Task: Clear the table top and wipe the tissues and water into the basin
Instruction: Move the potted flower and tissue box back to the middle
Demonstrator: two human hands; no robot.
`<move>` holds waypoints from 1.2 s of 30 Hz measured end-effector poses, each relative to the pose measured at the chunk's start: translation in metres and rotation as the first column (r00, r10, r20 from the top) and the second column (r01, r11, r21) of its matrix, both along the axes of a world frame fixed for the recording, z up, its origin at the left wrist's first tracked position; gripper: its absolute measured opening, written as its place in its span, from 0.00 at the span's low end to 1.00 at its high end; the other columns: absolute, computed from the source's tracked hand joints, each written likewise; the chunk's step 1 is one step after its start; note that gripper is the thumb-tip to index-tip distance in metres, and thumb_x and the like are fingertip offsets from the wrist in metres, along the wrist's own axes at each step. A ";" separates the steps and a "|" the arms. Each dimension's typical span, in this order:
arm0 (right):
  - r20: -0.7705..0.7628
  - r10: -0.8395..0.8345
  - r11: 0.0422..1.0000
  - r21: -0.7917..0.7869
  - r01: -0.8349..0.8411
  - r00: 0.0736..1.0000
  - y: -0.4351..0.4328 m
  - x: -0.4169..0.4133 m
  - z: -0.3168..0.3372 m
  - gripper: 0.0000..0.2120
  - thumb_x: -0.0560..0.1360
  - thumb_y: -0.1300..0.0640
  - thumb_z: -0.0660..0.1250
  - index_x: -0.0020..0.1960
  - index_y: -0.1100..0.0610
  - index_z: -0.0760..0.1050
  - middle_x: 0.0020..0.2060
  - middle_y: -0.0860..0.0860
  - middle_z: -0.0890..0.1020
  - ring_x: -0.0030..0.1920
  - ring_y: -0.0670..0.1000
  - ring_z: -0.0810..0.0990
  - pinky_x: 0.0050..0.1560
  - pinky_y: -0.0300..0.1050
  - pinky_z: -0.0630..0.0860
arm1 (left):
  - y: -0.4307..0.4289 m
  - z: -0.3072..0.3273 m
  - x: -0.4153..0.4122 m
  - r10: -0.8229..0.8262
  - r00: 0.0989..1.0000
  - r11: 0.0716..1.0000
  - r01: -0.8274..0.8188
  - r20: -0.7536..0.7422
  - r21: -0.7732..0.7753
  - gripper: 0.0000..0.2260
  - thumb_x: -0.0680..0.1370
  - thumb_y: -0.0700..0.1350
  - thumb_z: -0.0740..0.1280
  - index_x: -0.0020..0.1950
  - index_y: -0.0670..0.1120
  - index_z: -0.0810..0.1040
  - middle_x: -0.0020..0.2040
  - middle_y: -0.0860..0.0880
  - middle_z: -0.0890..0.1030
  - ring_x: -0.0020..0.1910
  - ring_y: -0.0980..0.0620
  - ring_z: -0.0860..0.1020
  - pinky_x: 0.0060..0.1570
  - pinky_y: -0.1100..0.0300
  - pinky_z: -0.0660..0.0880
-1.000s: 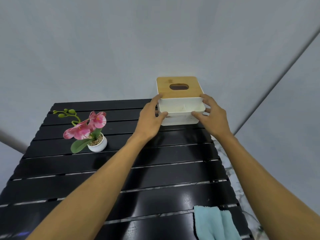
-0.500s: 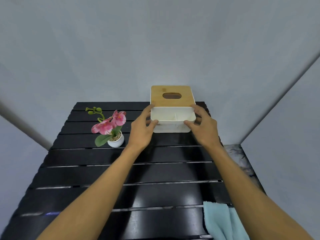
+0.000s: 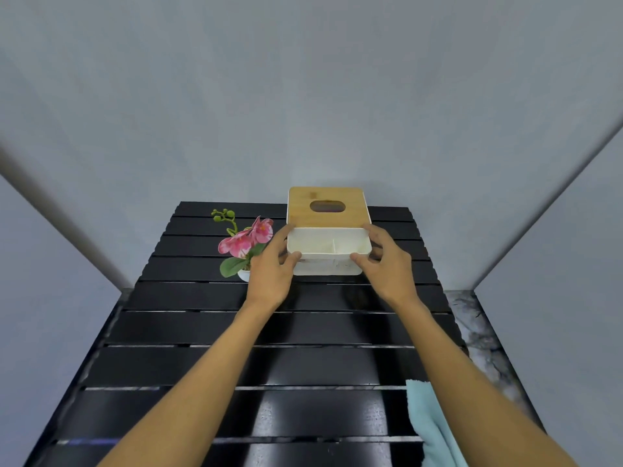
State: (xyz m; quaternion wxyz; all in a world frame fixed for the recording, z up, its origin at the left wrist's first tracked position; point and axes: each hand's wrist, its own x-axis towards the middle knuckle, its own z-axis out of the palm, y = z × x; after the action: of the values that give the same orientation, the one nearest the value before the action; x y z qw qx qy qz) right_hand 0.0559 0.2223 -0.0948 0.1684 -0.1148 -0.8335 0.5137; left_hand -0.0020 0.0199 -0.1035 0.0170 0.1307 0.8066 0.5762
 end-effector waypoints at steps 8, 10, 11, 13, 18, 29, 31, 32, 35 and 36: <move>0.026 0.003 1.000 -0.006 -0.003 1.000 -0.011 0.007 0.001 0.27 0.72 0.60 0.72 0.68 0.49 0.69 0.63 0.48 0.77 0.58 0.48 0.77 0.53 0.30 0.74 | -0.014 0.003 0.008 0.011 1.000 1.000 -0.011 0.011 0.001 0.24 0.78 0.40 0.65 0.71 0.58 0.67 0.59 0.54 0.79 0.53 0.59 0.79 0.52 0.68 0.75; 0.028 0.005 1.000 -0.013 -0.004 1.000 -0.014 0.008 0.002 0.27 0.72 0.60 0.72 0.68 0.49 0.69 0.63 0.49 0.77 0.59 0.49 0.77 0.57 0.36 0.75 | -0.017 0.004 0.010 0.019 1.000 1.000 -0.019 0.013 0.005 0.24 0.78 0.40 0.66 0.70 0.58 0.68 0.57 0.55 0.78 0.51 0.62 0.79 0.50 0.72 0.74; 0.029 0.004 1.000 -0.017 -0.004 1.000 -0.015 0.008 0.002 0.27 0.72 0.60 0.72 0.68 0.48 0.69 0.63 0.49 0.77 0.59 0.49 0.77 0.58 0.39 0.76 | -0.018 0.004 0.010 0.021 1.000 1.000 -0.021 0.018 0.007 0.24 0.78 0.39 0.66 0.70 0.58 0.68 0.57 0.56 0.78 0.50 0.63 0.79 0.49 0.73 0.73; 0.028 0.005 1.000 -0.021 -0.004 1.000 -0.016 0.008 0.002 0.27 0.72 0.61 0.72 0.68 0.48 0.69 0.63 0.49 0.77 0.60 0.50 0.77 0.59 0.42 0.76 | -0.019 0.005 0.010 0.024 0.999 1.000 -0.024 0.022 0.010 0.24 0.77 0.39 0.66 0.70 0.58 0.68 0.58 0.55 0.78 0.50 0.62 0.79 0.50 0.73 0.74; 0.028 0.005 1.000 -0.022 -0.004 1.000 -0.016 0.009 0.001 0.27 0.72 0.60 0.72 0.68 0.48 0.68 0.63 0.49 0.77 0.59 0.49 0.77 0.58 0.38 0.75 | -0.019 0.005 0.010 0.026 0.999 1.000 -0.026 0.027 0.002 0.24 0.78 0.40 0.66 0.71 0.57 0.67 0.59 0.54 0.78 0.51 0.62 0.79 0.49 0.74 0.73; 0.019 0.008 1.000 -0.025 -0.008 1.000 -0.020 0.009 -0.001 0.27 0.73 0.61 0.72 0.68 0.47 0.68 0.63 0.49 0.77 0.59 0.48 0.77 0.50 0.24 0.71 | -0.021 0.005 0.011 0.038 0.999 0.999 -0.038 0.024 0.001 0.24 0.78 0.39 0.66 0.71 0.57 0.67 0.58 0.55 0.78 0.50 0.64 0.78 0.48 0.74 0.73; 0.023 0.011 1.000 -0.025 -0.010 1.000 -0.019 0.010 -0.001 0.27 0.73 0.61 0.72 0.69 0.47 0.68 0.63 0.49 0.77 0.59 0.49 0.77 0.50 0.24 0.71 | -0.020 0.005 0.011 0.035 0.999 0.999 -0.035 0.024 0.007 0.24 0.78 0.39 0.66 0.71 0.57 0.67 0.58 0.55 0.78 0.50 0.63 0.79 0.48 0.74 0.73; 0.024 0.013 1.000 -0.025 -0.012 1.000 -0.019 0.010 -0.001 0.28 0.73 0.61 0.72 0.69 0.47 0.68 0.63 0.49 0.77 0.59 0.49 0.77 0.50 0.24 0.71 | -0.020 0.005 0.011 0.035 0.999 0.999 -0.035 0.022 0.010 0.24 0.78 0.39 0.66 0.71 0.57 0.68 0.58 0.54 0.79 0.50 0.63 0.79 0.48 0.74 0.73; 0.026 0.013 1.000 -0.021 -0.012 1.000 -0.019 0.009 0.000 0.28 0.73 0.61 0.71 0.69 0.47 0.68 0.63 0.48 0.77 0.59 0.48 0.77 0.49 0.24 0.71 | -0.020 0.006 0.013 0.036 0.999 0.999 -0.036 0.017 0.010 0.24 0.78 0.39 0.66 0.71 0.57 0.68 0.57 0.55 0.78 0.50 0.64 0.79 0.47 0.74 0.73; 0.026 0.013 1.000 -0.018 -0.013 1.000 -0.019 0.009 0.000 0.28 0.73 0.61 0.71 0.69 0.46 0.68 0.63 0.48 0.77 0.59 0.48 0.77 0.49 0.24 0.71 | -0.021 0.006 0.013 0.037 0.999 0.999 -0.037 0.015 0.009 0.24 0.77 0.39 0.66 0.71 0.57 0.68 0.57 0.56 0.78 0.49 0.65 0.79 0.47 0.73 0.73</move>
State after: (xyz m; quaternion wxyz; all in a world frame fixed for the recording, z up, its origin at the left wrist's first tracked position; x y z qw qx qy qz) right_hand 0.0652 0.2032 -0.0950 0.1530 -0.1176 -0.8317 0.5206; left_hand 0.0107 -0.0006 -0.0976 0.0117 0.1116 0.8062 0.5810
